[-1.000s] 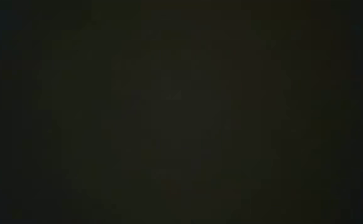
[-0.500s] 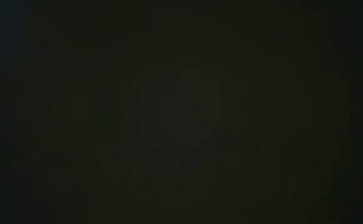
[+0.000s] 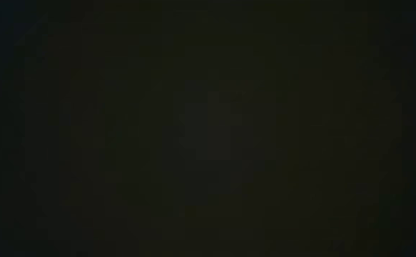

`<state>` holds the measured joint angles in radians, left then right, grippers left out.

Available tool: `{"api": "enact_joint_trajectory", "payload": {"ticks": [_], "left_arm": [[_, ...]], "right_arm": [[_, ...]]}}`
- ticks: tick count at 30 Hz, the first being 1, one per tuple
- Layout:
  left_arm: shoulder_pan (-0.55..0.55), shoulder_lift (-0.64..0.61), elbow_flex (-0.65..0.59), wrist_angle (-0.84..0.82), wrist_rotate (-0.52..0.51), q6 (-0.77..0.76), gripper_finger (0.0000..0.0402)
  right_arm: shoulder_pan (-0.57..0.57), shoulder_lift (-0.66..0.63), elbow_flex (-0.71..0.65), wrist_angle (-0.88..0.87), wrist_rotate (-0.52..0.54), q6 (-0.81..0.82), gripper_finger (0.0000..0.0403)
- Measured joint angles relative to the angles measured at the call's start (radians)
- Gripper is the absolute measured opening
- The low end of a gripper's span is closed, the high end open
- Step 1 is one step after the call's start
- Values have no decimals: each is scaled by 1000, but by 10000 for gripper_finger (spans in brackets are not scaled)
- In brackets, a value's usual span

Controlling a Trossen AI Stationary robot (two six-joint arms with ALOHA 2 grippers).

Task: Sort silverware
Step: Put the silver fork into the top section of the white silverware tray

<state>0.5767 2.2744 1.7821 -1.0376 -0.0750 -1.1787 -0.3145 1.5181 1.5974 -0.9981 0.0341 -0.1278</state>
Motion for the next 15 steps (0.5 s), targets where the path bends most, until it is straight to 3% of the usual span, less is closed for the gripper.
{"api": "enact_joint_trajectory", "payload": {"ticks": [6,15], "left_arm": [[0,-1,0,-4,0,69,11],[1,-2,0,5,31,240,4]], "right_arm": [[0,0,0,0,0,-12,5],[-19,-109,0,-55,0,-42,5]]}}
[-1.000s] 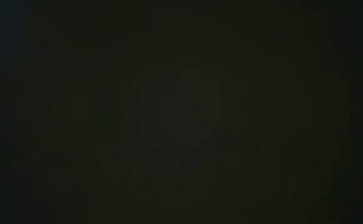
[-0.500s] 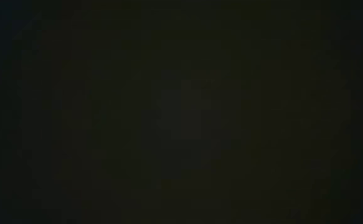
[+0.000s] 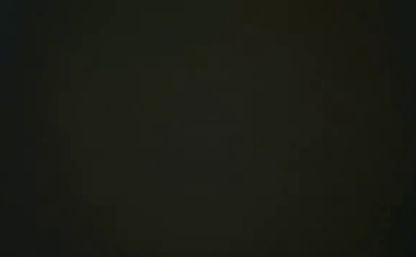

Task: Sort silverware
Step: Put the silver fork into the top section of the white silverware tray

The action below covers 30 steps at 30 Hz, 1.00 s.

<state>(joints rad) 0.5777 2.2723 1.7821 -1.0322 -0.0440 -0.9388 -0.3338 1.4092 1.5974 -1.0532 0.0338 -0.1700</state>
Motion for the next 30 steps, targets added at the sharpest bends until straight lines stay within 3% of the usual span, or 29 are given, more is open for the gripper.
{"api": "enact_joint_trajectory", "payload": {"ticks": [9,16,21,25,30], "left_arm": [[0,-3,0,1,45,291,1],[0,-51,-2,4,77,507,1],[0,-100,-2,-4,178,682,0],[-12,-151,-2,-18,359,807,0],[-80,-219,-1,-105,526,939,0]], "right_arm": [[-125,-301,-123,-24,1,12,5],[-179,-533,-365,20,7,197,5],[-177,-691,-590,117,15,256,5],[-177,-801,-783,285,-93,259,5],[-177,-936,-1028,604,-324,252,5]]}}
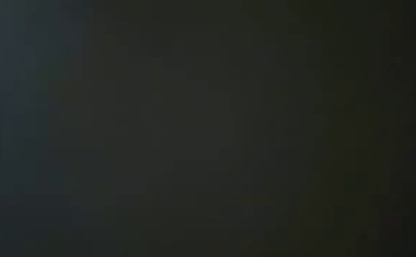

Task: Sort silverware
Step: Put the silver fork into the top section of the white silverware tray, then return to Home Position

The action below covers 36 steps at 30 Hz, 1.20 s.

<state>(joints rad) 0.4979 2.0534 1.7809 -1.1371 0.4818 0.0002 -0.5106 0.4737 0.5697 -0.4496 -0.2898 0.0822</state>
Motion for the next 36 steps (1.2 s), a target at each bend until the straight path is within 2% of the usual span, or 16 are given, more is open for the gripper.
{"api": "enact_joint_trajectory", "payload": {"ticks": [3,9,12,17,22,29,36], "left_arm": [[-75,-30,0,-69,3,100,0],[-271,-38,-7,-94,-6,290,0],[-357,-32,-24,-65,-47,344,0],[-456,-32,-48,-22,-76,345,0],[-526,-30,-115,58,-150,454,0],[-556,-29,-215,170,-157,455,9],[-557,-30,-234,158,-184,369,29]], "right_arm": [[0,-55,-144,204,-109,35,5],[0,-114,-359,448,-122,155,5],[0,-126,-414,460,-122,175,5],[0,-127,-473,459,-122,182,5],[0,-126,-512,457,-115,182,5],[0,-126,-536,471,-122,182,5],[0,-125,-537,468,-112,182,5]]}}
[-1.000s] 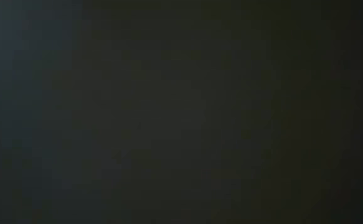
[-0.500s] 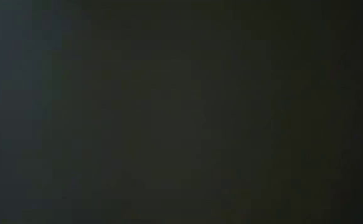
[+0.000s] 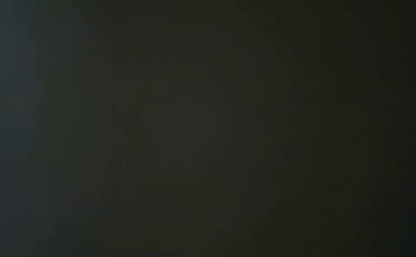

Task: Sort silverware
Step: Return to Home Position

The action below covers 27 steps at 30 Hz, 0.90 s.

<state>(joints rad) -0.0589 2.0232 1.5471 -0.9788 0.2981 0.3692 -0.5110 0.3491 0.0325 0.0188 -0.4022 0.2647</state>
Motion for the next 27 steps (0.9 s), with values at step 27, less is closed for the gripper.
{"api": "enact_joint_trajectory", "payload": {"ticks": [27], "left_arm": [[247,-971,-496,382,-21,-340,40]], "right_arm": [[0,-10,-5,48,-30,-57,5]]}}
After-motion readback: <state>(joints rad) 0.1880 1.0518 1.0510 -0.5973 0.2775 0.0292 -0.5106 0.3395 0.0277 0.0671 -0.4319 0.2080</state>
